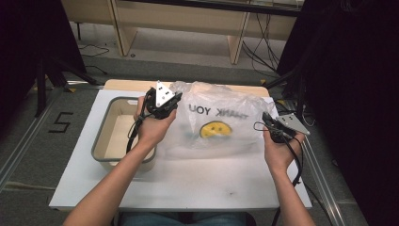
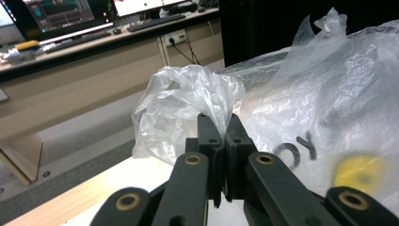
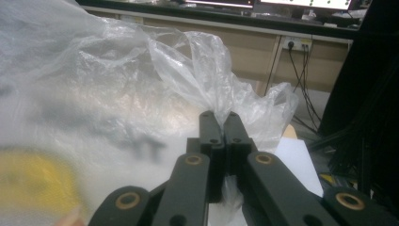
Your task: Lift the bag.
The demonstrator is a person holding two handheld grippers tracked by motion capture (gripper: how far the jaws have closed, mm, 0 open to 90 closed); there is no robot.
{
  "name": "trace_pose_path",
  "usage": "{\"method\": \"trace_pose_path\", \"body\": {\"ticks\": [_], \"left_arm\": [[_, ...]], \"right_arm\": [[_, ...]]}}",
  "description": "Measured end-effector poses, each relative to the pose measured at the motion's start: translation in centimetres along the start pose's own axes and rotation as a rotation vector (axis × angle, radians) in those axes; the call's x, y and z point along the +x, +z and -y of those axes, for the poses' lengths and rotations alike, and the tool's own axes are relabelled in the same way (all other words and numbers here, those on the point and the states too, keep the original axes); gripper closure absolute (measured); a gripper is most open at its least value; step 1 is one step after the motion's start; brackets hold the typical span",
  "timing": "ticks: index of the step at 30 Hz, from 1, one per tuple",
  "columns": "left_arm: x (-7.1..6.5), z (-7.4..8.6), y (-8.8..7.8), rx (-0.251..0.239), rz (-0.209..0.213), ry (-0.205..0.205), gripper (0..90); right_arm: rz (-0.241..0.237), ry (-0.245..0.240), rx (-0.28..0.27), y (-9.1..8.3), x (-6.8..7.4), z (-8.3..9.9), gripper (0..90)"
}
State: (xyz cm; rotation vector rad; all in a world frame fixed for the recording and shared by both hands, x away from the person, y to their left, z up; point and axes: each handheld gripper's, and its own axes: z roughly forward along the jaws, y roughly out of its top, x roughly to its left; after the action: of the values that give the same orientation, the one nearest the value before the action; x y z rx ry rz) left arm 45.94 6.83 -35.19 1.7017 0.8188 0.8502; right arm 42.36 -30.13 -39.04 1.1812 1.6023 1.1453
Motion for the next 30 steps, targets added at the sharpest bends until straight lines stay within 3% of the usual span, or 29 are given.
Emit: {"method": "trace_pose_path", "body": {"ticks": [10,19,27,30], "left_arm": [[0.2,0.7,1.3,0.056,-0.002,0.002,85.7],[0.6,1.0,1.8,0.079,-0.009,-0.011,81.4],[0.5,1.3,2.0,0.102,-0.002,-0.041,60.3],[0.6,1.4,1.8,0.109,-0.004,-0.078,52.1]], "right_arm": [[0.002,0.008,0.033,1.4,0.3,0.4,89.7],[0.01,0.01,0.054,2.2,0.3,0.7,89.6],[0.009,0.013,0.077,2.7,0.2,0.9,88.6],[0.013,0.014,0.08,2.7,0.1,0.9,88.0]]}}
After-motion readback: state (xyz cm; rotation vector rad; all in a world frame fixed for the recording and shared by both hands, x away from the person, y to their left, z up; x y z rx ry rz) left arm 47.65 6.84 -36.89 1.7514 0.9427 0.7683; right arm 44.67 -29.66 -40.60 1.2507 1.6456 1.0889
